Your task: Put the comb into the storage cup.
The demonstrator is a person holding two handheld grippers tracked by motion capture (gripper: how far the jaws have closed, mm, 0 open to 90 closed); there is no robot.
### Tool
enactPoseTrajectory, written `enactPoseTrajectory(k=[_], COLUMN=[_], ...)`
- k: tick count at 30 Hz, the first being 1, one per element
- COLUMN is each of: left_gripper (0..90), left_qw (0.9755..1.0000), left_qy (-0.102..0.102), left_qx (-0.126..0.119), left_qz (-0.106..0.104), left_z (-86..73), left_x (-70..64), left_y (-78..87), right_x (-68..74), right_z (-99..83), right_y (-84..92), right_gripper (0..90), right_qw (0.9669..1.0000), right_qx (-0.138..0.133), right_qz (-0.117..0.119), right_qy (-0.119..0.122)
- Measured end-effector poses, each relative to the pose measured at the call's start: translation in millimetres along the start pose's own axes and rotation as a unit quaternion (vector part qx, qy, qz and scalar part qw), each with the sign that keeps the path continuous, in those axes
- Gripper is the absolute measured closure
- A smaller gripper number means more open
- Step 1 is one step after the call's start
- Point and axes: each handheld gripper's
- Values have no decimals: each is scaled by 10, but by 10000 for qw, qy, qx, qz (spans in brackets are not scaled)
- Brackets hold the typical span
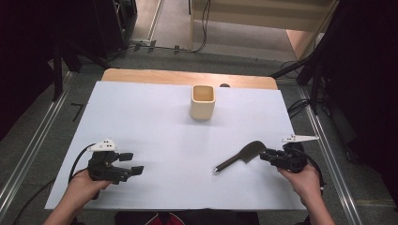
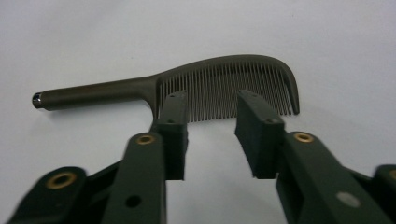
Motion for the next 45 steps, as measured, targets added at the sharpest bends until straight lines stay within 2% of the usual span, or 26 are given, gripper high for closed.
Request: enactPoseTrajectory(k=[2,4,6,7,18,22,45], left_gripper=[240,240,240,240,240,240,240], left_qw=[10000,10000,10000,10000,10000,10000,10000], left_qy=[-6,-10,-12,-8,-6,-4,-2], left_qx=[-15,1,1,3,2,5,1], left_qz=[-15,-4,-7,0,8,13,7], left_z=[3,6,3,4,4,3,-1], left_x=[-6,-8,-9,-10,-8,-2,10], left_y=[-1,-1,-4,-3,-3,-3,2], right_x=[-15,-15,-22,-38,-86,-91,-102], right_z=[-13,-26,-43,-70,-138,-130,47], right_y=[-10,-24,-48,-95,-264,-279,-520], right_gripper=[797,867,875,876,876,876,876], right_qw=[10000,9999,9999,9996,9977,9978,9982], right_qx=[45,72,108,252,598,581,565], right_qz=[6,-61,-47,-107,-234,-236,-212], right_qy=[-27,-69,-43,-87,-203,-236,-5])
Point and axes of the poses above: each handheld gripper's, and its own axes: y roughly backward along the jaws, z roughly out of its top, x roughly to its left, and after that the axes turned 14 degrees about -x, right-handed
